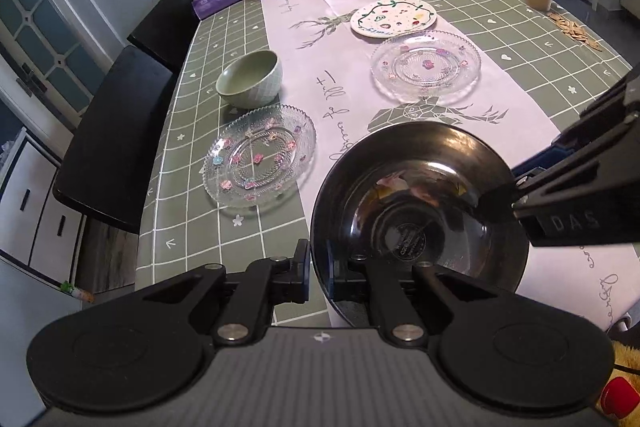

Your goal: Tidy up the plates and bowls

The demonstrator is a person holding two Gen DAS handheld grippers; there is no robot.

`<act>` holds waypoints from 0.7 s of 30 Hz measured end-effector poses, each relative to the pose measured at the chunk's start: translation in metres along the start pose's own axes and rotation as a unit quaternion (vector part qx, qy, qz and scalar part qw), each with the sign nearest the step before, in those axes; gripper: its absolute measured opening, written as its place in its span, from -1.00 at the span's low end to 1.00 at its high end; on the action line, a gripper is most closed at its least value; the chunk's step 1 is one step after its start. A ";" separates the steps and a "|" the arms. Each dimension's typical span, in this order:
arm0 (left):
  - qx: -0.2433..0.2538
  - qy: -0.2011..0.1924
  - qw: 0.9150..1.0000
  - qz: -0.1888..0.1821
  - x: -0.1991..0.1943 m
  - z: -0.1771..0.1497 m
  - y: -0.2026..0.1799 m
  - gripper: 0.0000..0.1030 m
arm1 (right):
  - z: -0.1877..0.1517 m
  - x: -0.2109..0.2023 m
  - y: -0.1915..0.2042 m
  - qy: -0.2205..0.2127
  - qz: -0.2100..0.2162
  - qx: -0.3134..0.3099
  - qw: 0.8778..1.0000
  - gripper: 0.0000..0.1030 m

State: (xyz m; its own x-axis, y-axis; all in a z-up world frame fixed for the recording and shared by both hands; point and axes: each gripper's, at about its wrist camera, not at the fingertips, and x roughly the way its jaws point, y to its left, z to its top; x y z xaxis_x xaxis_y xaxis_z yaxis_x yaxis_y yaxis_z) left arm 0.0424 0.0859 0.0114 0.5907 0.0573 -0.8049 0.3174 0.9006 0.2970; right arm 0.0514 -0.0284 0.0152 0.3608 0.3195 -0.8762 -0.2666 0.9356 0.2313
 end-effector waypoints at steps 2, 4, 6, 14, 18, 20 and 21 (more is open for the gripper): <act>-0.003 0.002 1.000 -0.006 0.002 0.000 0.003 -0.83 | -0.003 -0.005 0.007 -0.016 -0.005 -0.024 1.000 -0.42; -0.001 -0.002 1.000 -0.006 0.001 -0.001 0.003 -0.83 | -0.004 -0.009 0.013 -0.030 -0.011 -0.045 0.999 -0.32; 0.003 -0.006 1.000 -0.006 0.000 -0.002 0.003 -0.82 | -0.005 -0.013 0.018 -0.042 -0.018 -0.062 0.997 -0.31; 0.007 -0.005 1.000 -0.008 0.001 -0.003 0.003 -0.76 | -0.005 -0.009 0.019 -0.056 -0.024 -0.075 0.995 -0.30; 0.009 -0.005 1.000 -0.012 0.002 -0.002 0.002 -0.76 | -0.010 -0.002 0.016 -0.050 -0.019 -0.070 0.996 -0.31; 0.009 -0.007 1.000 -0.016 0.001 -0.002 0.002 -0.76 | -0.012 0.000 0.012 -0.052 -0.013 -0.059 0.997 -0.32; 0.009 -0.007 1.000 -0.016 0.000 -0.002 0.002 -0.76 | -0.012 0.001 0.011 -0.054 -0.012 -0.058 0.997 -0.32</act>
State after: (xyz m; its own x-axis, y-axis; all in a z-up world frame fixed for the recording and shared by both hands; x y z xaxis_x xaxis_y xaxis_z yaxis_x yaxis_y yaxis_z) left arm 0.0418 0.0881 0.0108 0.5904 0.0214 -0.8068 0.3503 0.8938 0.2800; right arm 0.0377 -0.0197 0.0115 0.4604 0.3167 -0.8293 -0.3560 0.9216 0.1543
